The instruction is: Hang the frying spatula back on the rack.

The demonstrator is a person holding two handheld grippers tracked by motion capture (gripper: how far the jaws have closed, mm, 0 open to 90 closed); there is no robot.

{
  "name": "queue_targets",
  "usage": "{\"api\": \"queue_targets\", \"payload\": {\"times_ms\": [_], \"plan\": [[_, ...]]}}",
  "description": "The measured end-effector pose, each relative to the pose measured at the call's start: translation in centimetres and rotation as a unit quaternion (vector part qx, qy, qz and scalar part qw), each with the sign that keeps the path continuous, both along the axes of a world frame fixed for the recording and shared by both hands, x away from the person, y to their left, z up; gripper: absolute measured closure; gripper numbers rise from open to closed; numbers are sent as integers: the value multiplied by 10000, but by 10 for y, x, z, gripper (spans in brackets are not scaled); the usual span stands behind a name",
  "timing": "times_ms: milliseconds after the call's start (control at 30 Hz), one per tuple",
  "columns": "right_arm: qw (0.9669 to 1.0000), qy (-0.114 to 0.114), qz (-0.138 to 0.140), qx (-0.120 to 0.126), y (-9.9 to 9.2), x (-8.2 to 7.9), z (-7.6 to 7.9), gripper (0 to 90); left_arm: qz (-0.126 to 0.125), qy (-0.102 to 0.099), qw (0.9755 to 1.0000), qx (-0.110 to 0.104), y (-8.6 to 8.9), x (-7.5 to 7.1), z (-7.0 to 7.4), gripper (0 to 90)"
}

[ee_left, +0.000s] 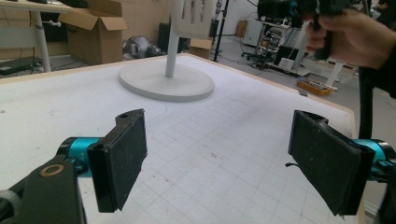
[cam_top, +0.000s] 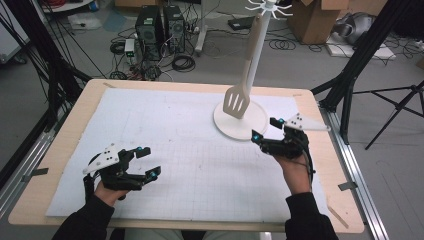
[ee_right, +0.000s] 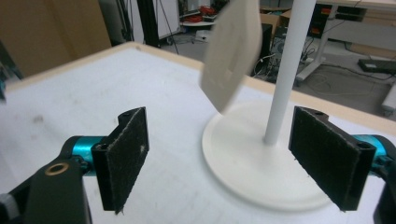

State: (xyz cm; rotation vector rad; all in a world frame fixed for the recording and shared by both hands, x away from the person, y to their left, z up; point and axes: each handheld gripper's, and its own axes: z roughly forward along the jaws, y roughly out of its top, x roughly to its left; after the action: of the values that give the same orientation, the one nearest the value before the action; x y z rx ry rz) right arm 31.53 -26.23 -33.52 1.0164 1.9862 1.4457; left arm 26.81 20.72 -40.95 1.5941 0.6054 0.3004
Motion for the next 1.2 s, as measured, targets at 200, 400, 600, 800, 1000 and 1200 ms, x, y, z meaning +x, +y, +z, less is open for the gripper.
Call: {"api": "queue_targets", "payload": {"times_ms": [200, 400, 600, 800, 1000, 1200], "plan": [[9999, -29, 36, -136, -6, -25, -35, 155, 117, -13, 9999, -3, 5, 4, 0, 191], [9997, -39, 80, -249, -11, -49, -57, 155, 166, 30, 9999, -6, 5, 4, -1, 173], [9991, -266, 30, -335, -14, -61, -55, 155, 208, 25, 9998, -60, 6, 4, -3, 174], [9991, -225, 14, -347, -16, -62, -57, 155, 299, -1, 9995, -98, 8, 2, -3, 175], [9991, -220, 41, -367, -15, -62, -57, 159, 254, -5, 9997, 25, 6, -3, -5, 176], [9990, -188, 61, -399, -13, -62, -58, 159, 277, -11, 9996, -24, 8, -5, -4, 177]]}}
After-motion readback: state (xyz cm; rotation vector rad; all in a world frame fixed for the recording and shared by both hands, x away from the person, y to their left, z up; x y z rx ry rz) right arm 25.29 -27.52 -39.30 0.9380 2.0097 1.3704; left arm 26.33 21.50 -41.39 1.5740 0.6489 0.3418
